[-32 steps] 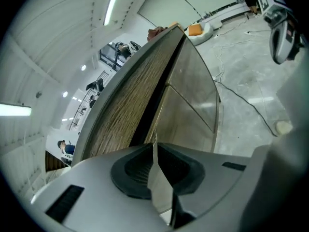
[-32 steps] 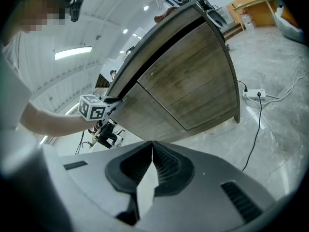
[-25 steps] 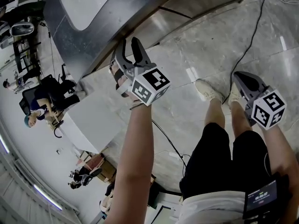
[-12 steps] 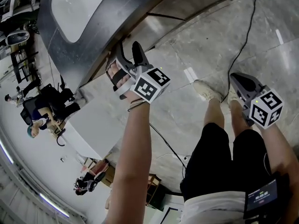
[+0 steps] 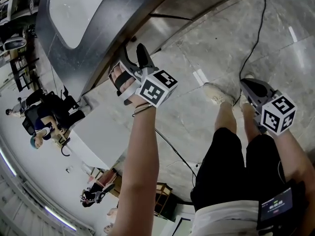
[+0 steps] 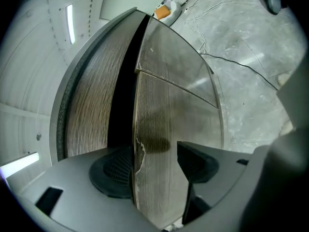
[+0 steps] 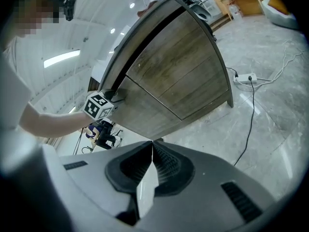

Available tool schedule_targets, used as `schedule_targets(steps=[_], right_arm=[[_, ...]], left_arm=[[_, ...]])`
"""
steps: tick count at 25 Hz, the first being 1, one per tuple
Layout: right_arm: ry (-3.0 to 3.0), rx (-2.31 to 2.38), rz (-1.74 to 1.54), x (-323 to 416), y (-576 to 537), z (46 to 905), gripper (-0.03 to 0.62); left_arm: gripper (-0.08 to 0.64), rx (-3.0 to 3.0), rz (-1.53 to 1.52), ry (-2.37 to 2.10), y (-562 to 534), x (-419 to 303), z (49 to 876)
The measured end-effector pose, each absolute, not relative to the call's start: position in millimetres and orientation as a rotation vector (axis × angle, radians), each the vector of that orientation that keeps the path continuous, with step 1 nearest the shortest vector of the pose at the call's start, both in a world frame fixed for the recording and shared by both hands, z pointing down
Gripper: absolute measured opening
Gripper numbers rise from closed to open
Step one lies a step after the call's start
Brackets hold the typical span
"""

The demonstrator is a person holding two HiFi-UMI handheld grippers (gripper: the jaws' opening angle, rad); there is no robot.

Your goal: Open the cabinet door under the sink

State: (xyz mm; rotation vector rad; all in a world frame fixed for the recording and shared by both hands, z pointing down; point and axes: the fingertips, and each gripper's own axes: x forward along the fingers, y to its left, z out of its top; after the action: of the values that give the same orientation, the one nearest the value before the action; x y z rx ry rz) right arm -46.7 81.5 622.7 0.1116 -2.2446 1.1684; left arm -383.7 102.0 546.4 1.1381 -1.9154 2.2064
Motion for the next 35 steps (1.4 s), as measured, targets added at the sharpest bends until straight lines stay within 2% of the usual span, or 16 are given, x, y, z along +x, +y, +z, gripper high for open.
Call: schedule_targets(steps=[5, 9, 16, 35], right_arm=[[-2.235, 0.093, 1.186, -52.7, 88.5, 620.9, 0.015], [-2.236, 0.09, 1.198, -53.4, 91.1, 620.5, 0.015], [-2.226, 0.109, 1.21, -49.0, 92.5, 625.4, 0.015], [-2.249, 0.108, 1.207, -37.9, 93.3, 597.3, 0.015]], left_arm=[[0.276, 1.191, 2.163, -1.875, 102.3, -380.1, 543.6], [0.209, 1.239, 2.123, -1.88, 103.3, -376.7, 539.0], [0.152, 1.342, 2.115, -1.765, 111.8, -361.1, 537.4], [0.1, 1.589, 2.115, -1.304, 137.7, -327.1, 525.0]])
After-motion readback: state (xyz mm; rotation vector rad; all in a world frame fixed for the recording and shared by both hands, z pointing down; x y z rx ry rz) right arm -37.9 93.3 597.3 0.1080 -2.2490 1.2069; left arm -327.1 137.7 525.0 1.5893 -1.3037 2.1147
